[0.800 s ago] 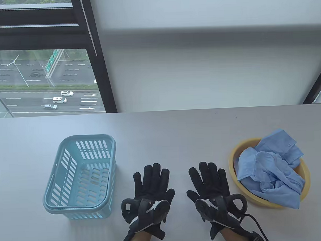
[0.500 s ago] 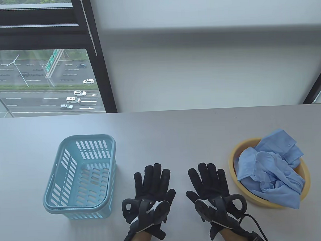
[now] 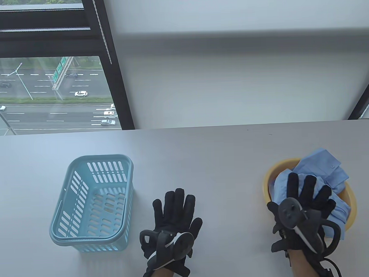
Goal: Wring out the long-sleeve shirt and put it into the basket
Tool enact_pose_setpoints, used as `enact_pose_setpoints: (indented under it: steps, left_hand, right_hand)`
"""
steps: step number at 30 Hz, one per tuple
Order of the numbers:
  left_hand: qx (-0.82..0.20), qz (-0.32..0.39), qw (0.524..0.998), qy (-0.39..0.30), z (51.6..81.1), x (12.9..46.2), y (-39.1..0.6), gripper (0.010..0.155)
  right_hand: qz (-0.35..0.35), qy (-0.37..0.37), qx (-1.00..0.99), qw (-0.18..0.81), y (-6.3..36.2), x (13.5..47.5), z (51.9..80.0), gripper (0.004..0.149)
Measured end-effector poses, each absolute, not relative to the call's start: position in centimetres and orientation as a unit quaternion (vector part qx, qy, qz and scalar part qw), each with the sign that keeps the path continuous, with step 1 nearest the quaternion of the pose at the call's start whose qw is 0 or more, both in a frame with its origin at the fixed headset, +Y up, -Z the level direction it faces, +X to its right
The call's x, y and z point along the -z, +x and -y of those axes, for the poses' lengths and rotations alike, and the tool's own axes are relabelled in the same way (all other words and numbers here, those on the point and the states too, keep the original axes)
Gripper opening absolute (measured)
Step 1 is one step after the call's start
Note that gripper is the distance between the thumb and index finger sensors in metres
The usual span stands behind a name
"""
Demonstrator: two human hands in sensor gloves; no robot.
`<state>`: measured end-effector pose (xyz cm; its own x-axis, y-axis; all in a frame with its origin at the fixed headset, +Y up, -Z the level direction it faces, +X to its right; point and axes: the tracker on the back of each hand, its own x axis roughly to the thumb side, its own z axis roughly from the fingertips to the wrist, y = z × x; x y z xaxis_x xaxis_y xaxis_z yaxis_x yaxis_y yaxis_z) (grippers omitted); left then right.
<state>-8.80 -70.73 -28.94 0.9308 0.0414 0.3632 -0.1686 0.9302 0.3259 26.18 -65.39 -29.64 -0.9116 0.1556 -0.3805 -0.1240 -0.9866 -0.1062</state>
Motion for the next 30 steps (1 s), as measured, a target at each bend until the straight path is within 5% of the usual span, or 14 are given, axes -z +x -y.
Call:
enact_pose_setpoints:
  steps: [3, 7, 11, 16, 23, 30]
  left_hand:
    - [-0.054, 0.189, 0.964, 0.181, 70.9, 29.0, -8.5, 0.074]
    - [-0.05, 0.193, 0.963, 0.182, 70.8, 28.9, -8.2, 0.073]
    - [-0.053, 0.19, 0.964, 0.18, 70.9, 28.9, -8.3, 0.073]
    - [-0.057, 0.19, 0.964, 0.176, 71.0, 28.9, -8.3, 0.073]
    - [-0.062, 0.19, 0.965, 0.171, 71.0, 28.9, -8.3, 0.073]
    - [-0.08, 0.179, 0.964, 0.179, 70.7, 28.9, -9.0, 0.073]
  right_hand:
    - [-0.021, -0.229, -0.965, 0.126, 29.4, 30.6, 66.8, 0.115]
    - [-0.008, -0.266, -0.961, 0.08, 31.0, 31.2, 67.1, 0.111]
    - [0.012, -0.271, -0.958, 0.095, 32.3, 31.3, 67.2, 0.074]
    - [0.091, -0.252, -0.954, 0.135, 33.1, 30.3, 66.6, 0.049]
    - [0.286, -0.174, -0.888, 0.315, 33.9, 27.4, 64.5, 0.043]
    - [0.312, -0.011, -0.776, 0.548, 32.7, 26.0, 63.1, 0.043]
